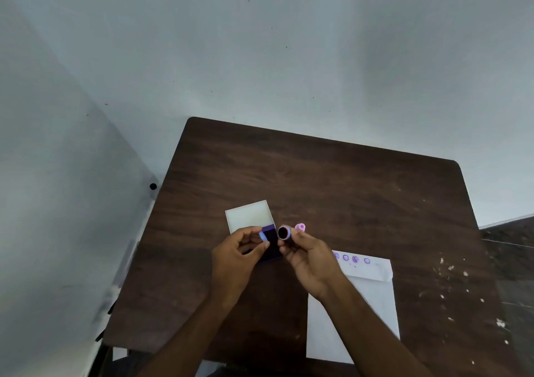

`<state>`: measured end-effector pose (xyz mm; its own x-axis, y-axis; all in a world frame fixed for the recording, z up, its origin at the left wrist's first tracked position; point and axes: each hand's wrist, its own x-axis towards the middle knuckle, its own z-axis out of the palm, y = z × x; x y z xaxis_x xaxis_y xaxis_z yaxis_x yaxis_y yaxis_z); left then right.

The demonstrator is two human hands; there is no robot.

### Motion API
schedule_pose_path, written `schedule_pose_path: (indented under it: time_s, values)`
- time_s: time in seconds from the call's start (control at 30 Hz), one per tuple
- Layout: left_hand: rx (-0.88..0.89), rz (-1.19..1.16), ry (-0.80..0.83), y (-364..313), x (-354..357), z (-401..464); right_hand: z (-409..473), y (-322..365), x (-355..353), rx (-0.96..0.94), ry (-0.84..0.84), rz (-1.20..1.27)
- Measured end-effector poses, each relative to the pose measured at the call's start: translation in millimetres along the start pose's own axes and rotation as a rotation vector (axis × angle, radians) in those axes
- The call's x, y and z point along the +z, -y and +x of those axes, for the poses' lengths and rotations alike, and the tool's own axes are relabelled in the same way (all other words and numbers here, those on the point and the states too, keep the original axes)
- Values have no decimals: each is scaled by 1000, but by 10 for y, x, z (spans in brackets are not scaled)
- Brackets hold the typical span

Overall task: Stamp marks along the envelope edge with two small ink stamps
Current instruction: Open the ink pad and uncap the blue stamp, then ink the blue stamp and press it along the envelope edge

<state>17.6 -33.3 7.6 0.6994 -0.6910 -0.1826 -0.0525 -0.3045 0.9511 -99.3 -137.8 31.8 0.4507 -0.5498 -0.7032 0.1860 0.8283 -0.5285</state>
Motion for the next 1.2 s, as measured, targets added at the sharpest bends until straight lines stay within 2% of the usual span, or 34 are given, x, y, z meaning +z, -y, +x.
schedule_pose_path:
  time_s: [0.2,0.4,0.6,0.83,0.9,1.03,1.2]
  values:
    - [-127,-40,-26,210,-141,-9,-109,14,94,81,62,127]
    - [-218,-39,-67,507,-354,20,-157,24,169,110,124,143]
    - [-281,48,-88,771,-529,24,-260,9,255,154,170,180]
    - [-43,513,-78,1035,-526,-7,-383,33,338,145,235,181]
    - [-65,563,-81,1067,-505,-1,-392,21,345,131,236,160]
    - [-119,531,-68,938,-454,-7,-392,-17,325,141,213,167]
    - [83,184,-64,109,-300,-116,-338,-84,267,153,151,209]
